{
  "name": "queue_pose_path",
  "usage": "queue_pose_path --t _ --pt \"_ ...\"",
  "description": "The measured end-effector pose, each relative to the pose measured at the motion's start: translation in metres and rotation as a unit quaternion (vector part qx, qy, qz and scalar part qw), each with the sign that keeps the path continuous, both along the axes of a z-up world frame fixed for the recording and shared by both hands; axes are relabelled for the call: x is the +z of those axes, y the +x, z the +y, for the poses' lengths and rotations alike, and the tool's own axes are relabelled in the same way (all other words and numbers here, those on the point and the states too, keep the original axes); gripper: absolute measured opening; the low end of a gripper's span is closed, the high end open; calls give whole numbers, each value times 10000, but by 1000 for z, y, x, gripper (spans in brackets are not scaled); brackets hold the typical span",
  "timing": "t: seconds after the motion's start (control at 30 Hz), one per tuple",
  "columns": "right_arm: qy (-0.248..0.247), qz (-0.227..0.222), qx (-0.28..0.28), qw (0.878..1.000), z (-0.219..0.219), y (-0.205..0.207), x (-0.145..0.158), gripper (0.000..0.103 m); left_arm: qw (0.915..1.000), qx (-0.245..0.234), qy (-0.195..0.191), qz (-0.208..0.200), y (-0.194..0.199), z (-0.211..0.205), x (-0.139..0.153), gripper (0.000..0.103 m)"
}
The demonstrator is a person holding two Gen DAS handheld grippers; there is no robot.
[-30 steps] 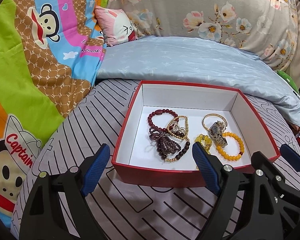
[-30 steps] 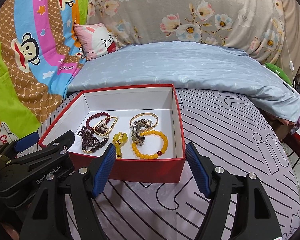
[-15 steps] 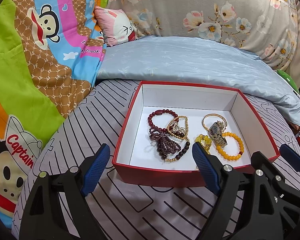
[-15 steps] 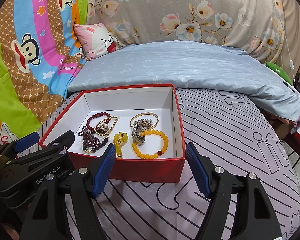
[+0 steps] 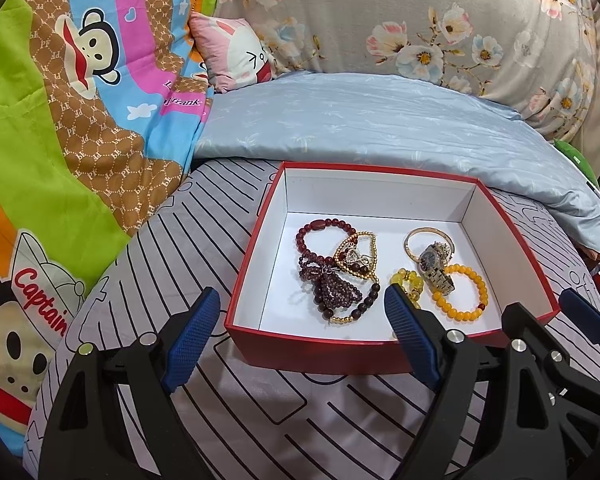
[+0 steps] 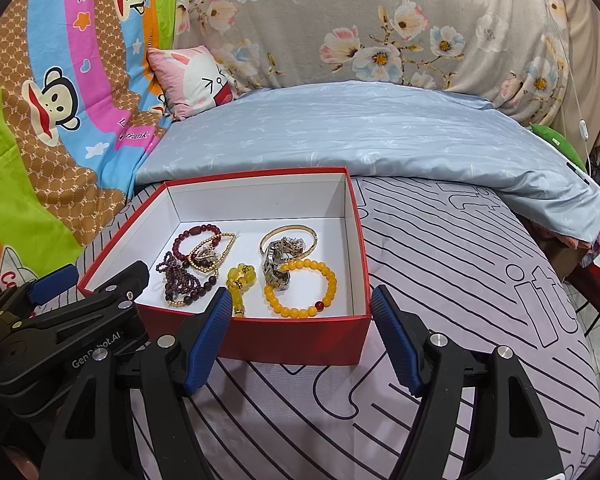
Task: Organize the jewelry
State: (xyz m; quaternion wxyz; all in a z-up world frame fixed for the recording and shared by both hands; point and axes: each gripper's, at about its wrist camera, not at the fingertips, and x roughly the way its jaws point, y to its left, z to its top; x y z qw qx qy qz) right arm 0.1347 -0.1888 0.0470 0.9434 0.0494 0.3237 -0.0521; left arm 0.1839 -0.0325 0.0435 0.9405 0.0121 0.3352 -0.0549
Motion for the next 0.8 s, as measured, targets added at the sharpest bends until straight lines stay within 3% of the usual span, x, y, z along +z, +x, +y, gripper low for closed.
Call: queue_pose_path --t 0.67,0.8 --pt "-30 -5 1 10000 0 -1 0 69 10000 41 15 17 -1 2 1 80" --pt "-65 10 -52 10000 0 -1 0 74 10000 32 43 28 0 1 2 80"
